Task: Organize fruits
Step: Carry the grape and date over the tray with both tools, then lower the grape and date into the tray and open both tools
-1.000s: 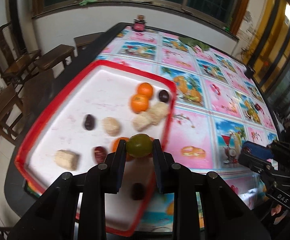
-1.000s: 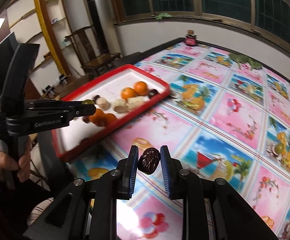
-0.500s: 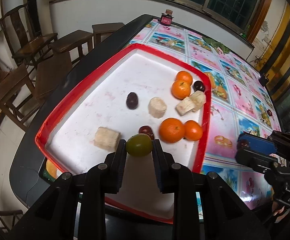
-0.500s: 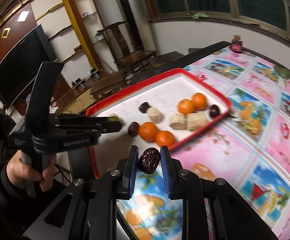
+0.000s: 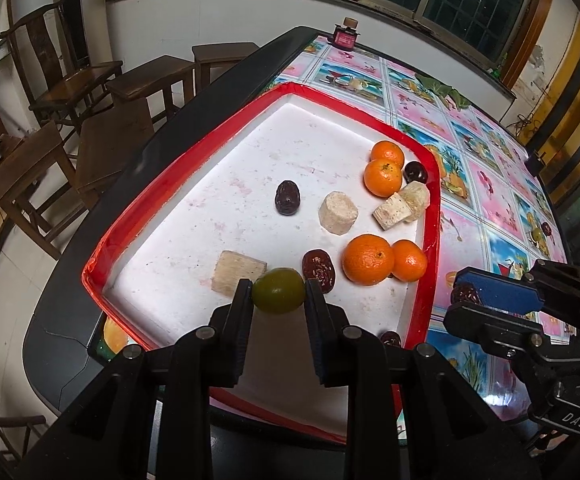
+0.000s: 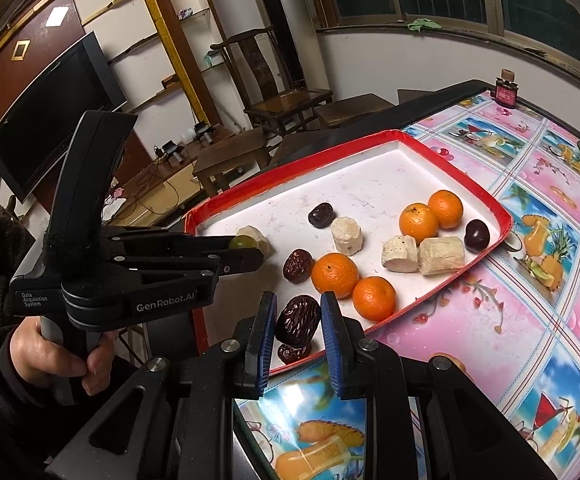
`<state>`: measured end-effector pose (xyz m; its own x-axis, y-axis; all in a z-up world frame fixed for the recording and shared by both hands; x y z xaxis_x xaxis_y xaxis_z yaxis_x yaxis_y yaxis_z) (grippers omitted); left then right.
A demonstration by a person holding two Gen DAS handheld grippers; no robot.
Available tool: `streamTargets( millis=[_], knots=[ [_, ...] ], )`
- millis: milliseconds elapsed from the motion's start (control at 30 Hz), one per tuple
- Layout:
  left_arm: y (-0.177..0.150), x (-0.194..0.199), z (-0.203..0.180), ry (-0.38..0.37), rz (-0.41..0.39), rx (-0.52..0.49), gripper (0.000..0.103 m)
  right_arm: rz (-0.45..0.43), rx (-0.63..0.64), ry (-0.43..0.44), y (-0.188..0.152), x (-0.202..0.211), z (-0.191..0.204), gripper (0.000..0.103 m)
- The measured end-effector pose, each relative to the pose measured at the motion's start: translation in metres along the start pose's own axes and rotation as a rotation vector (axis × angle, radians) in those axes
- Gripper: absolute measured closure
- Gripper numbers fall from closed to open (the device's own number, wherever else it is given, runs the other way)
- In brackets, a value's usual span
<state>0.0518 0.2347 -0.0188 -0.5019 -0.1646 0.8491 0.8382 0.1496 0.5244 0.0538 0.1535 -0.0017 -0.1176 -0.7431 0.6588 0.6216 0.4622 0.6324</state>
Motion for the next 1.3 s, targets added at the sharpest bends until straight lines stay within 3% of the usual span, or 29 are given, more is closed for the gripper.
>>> streamTargets(
  millis=[367, 867, 1300],
  knots=[
    [-0.009, -0.005, -0.005, -0.016, 0.021, -0.007, 0.079, 0.029, -0.009, 0.042, -0.003, -0.023, -0.011, 0.08],
    [-0.017, -0.015, -0.008, -0.018, 0.049, -0.021, 0.079, 0.097, -0.01, 0.012, -0.013, -0.053, -0.027, 0.08],
    [-0.015, -0.017, -0.007, -0.015, 0.052, -0.002, 0.079, 0.079, 0.008, 0.009, -0.014, -0.043, -0.018, 0.072]
  ],
)
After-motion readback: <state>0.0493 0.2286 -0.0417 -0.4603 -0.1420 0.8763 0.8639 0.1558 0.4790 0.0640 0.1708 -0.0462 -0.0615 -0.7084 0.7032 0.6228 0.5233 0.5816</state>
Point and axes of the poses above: each gripper's, at about its wrist camera, not at the fingertips, and x roughly against the way its jaws point, z to its left, y to its top, the point moved 7 cm from there along -x, roughly the way its jaws point, and after that the axes turned 15 degrees about y, right-handed, at the moved point
